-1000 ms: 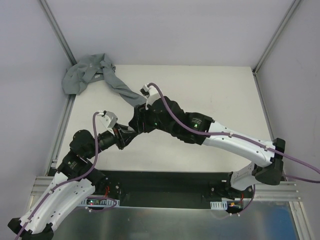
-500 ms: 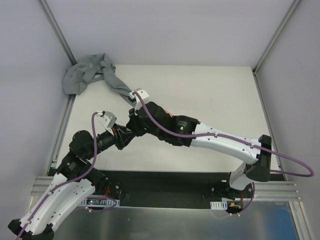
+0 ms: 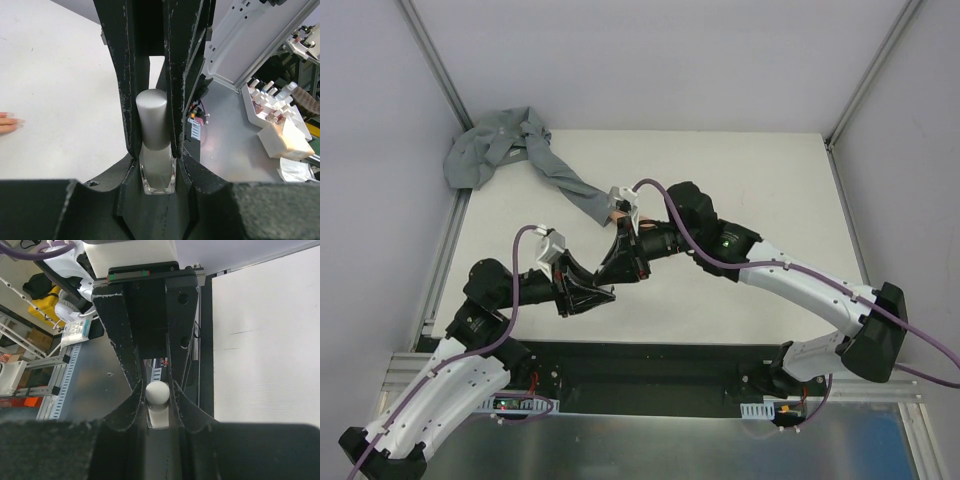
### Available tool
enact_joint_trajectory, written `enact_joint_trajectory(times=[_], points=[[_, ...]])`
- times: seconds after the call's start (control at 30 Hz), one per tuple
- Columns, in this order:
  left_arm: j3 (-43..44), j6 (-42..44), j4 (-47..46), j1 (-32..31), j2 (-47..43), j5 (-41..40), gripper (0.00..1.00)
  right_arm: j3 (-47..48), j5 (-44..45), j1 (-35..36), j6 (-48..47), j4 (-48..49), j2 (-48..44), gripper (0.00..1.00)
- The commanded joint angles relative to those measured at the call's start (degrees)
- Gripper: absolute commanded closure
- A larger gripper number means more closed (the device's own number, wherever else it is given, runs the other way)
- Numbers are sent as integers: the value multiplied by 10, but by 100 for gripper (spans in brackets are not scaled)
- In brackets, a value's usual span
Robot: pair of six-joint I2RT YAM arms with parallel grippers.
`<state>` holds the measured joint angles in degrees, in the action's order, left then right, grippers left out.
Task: Paint the nails
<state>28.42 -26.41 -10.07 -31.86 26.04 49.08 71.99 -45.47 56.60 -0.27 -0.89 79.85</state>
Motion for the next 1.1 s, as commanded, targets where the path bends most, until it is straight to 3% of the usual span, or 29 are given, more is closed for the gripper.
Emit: enact_joint_trajectory(times=[0.0, 0.03, 0.07, 0.1, 0.27, 0.37, 0.5, 0.63, 0.97, 1.07], points=[[29, 63, -17, -3, -7, 14, 100, -6, 4, -3, 40, 41, -28, 95], [35, 77, 3, -3, -6, -1, 100, -4, 34, -3, 50, 34, -29, 88], [46, 91, 20, -3, -5, -31, 100, 2, 62, -3, 68, 15, -30, 66], [50, 115, 54, -3, -4, -48, 100, 17, 111, -2, 77, 11, -30, 56], [52, 151, 82, -3, -5, -137, 100, 51, 290, 29, 113, -65, -40, 34], [48, 151, 84, -3, -10, -175, 100, 97, 409, 68, 107, -132, -31, 30], [44, 143, 83, -3, -15, -209, 100, 139, 522, 116, 101, -172, -8, 30], [42, 132, 80, -3, -26, -220, 100, 184, 609, 148, 106, -224, 34, 42], [37, 106, 72, -3, -42, -222, 100, 209, 610, 164, 93, -218, 75, 61], [37, 103, 71, -3, -38, -204, 100, 206, 575, 163, 56, -202, 76, 83]])
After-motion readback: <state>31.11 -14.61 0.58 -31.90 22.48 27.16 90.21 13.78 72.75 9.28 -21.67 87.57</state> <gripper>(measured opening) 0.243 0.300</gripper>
